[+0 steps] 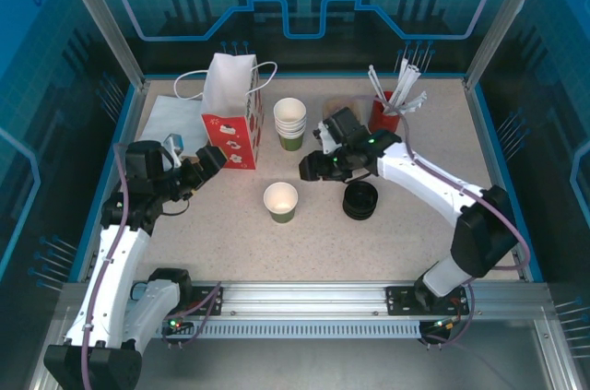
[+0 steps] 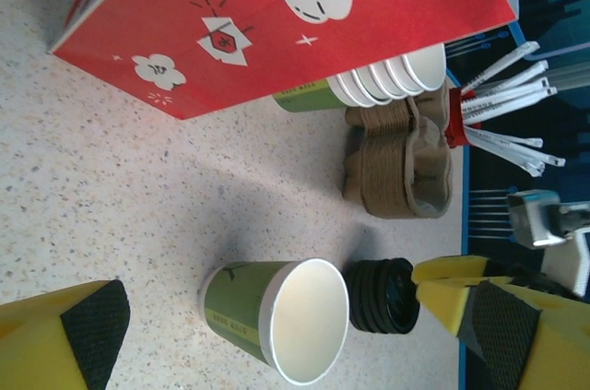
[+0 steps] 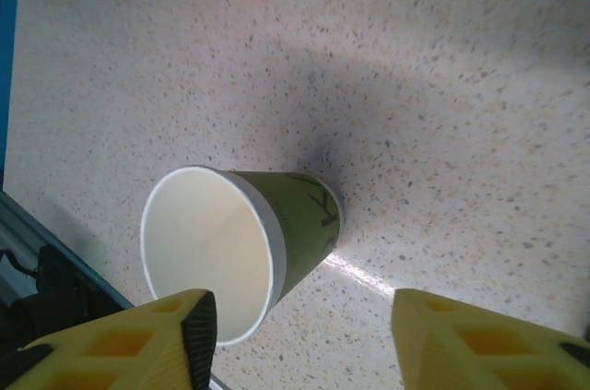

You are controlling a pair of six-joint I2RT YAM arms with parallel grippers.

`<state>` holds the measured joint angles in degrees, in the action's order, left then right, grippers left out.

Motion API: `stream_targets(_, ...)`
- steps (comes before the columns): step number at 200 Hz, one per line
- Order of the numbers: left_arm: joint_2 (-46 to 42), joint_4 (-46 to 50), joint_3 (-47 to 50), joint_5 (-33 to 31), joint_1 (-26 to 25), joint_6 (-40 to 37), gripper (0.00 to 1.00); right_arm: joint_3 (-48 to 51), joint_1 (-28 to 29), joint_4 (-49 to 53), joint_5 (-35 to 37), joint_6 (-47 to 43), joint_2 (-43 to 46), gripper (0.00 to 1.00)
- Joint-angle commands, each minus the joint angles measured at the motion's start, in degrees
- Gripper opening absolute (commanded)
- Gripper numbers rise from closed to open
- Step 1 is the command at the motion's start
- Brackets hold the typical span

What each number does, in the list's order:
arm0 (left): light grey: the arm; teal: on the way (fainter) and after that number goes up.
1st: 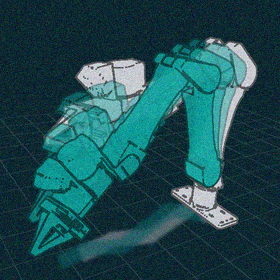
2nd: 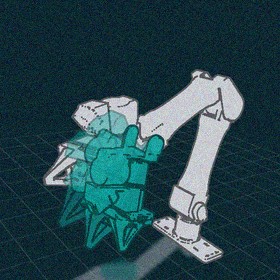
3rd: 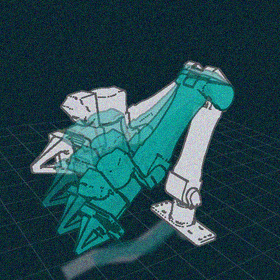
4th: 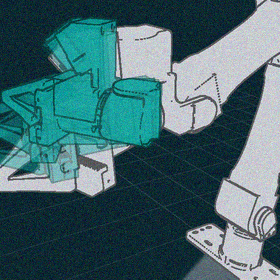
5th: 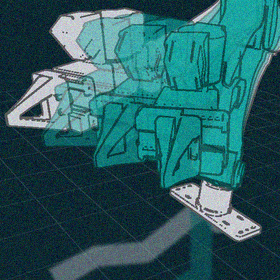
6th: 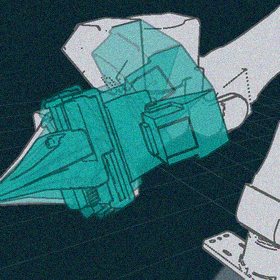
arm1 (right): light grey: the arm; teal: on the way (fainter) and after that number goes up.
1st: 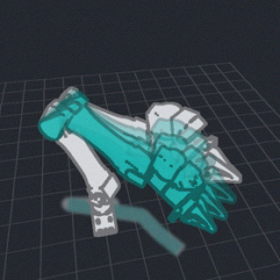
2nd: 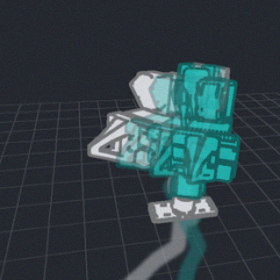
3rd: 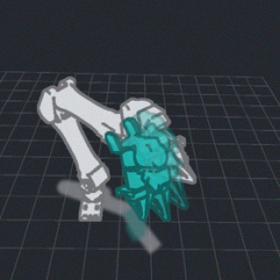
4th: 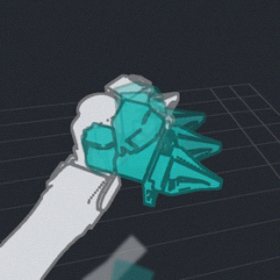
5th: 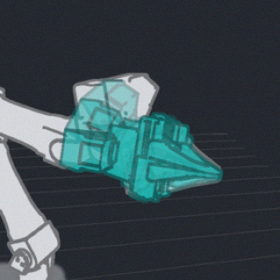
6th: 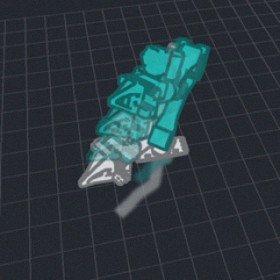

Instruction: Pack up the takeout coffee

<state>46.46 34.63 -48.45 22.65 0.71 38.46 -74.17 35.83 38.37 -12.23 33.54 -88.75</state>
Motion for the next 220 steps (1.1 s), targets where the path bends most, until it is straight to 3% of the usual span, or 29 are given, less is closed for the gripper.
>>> stream_targets(1, -0.4, 0.6, -1.3, 4.78, 0.22, -0.9, 0.99, -2.19, -2.75, 8.02, 4.13, -3.48, 4.15, 0.57)
stream_targets(50, 0.28, -1.28, 2.4, 7.97, -4.15, 6.29, 0.99, 3.01, -12.19, 16.27, 8.95, -8.24, 11.76, 0.59)
stream_targets(110, 9.92, -0.35, 4.78, 10.65, -16.4, 19.38, 0.99, 11.67, -22.25, 17.59, 9.15, -10.14, 19.21, 0.8)
stream_targets(157, 15.44, -10.37, 6.96, 12.15, -19.47, 25.03, 0.99, 14.76, -24.48, 16.44, 7.84, -10.47, 20.38, 0.82)
stream_targets(220, 22.94, -14.08, 5.12, 13.29, -21.85, 25.16, 0.99, 14.88, -24.9, 15.86, 7.75, -10.66, 19.85, 0.83)
